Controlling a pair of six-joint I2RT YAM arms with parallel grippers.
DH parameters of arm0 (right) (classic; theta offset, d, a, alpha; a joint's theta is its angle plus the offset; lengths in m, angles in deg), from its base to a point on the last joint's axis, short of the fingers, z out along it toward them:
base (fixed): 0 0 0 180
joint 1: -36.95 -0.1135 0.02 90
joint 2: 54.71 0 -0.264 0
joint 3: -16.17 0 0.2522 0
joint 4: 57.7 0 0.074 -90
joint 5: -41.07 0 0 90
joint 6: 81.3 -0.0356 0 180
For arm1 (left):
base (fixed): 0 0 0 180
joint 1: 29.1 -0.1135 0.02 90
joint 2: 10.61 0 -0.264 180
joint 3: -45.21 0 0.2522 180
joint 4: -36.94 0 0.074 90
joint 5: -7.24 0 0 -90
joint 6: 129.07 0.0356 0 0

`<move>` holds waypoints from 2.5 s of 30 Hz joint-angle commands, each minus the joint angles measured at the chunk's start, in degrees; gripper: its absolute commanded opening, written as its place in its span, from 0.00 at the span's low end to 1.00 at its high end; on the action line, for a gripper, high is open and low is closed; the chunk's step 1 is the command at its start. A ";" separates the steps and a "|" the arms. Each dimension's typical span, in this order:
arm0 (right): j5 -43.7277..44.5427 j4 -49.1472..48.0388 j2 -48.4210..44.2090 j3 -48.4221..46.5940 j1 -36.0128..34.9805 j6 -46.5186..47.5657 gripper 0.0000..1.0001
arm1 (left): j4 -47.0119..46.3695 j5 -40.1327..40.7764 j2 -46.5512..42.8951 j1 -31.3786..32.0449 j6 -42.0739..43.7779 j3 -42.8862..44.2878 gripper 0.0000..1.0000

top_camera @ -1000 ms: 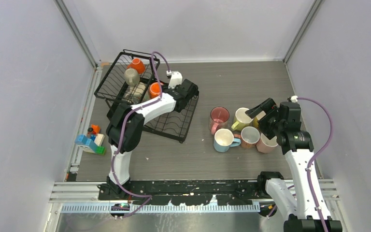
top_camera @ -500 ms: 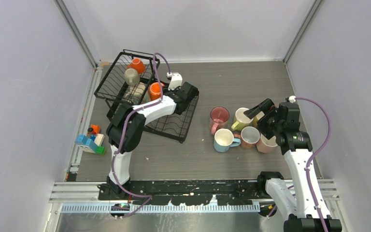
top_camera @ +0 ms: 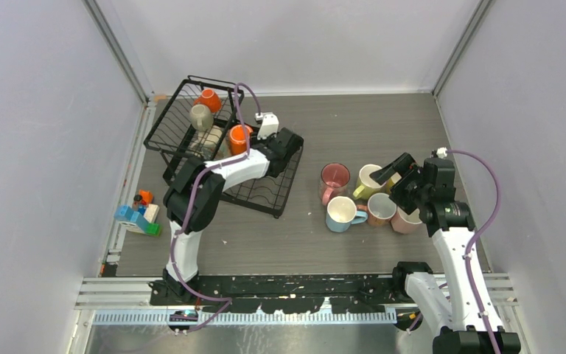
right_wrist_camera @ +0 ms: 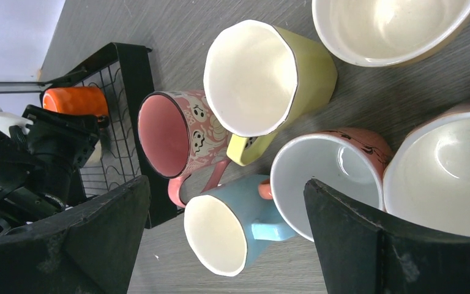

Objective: Unload the cups from the dish rack
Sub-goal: Unload the cup from the dish rack.

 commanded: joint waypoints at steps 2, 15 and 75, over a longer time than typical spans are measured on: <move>-0.99 -2.51 -0.39 -0.02 0.16 1.05 1.00 | -4.92 2.26 -0.79 0.99 0.48 -1.09 0.31; -1.19 -2.21 -1.35 0.08 0.16 0.84 1.00 | -3.87 1.31 -6.30 4.29 -3.74 -4.04 0.27; -0.84 -0.74 -3.09 0.80 0.16 1.32 1.00 | -0.52 -10.03 -3.02 0.42 -6.74 -0.40 0.00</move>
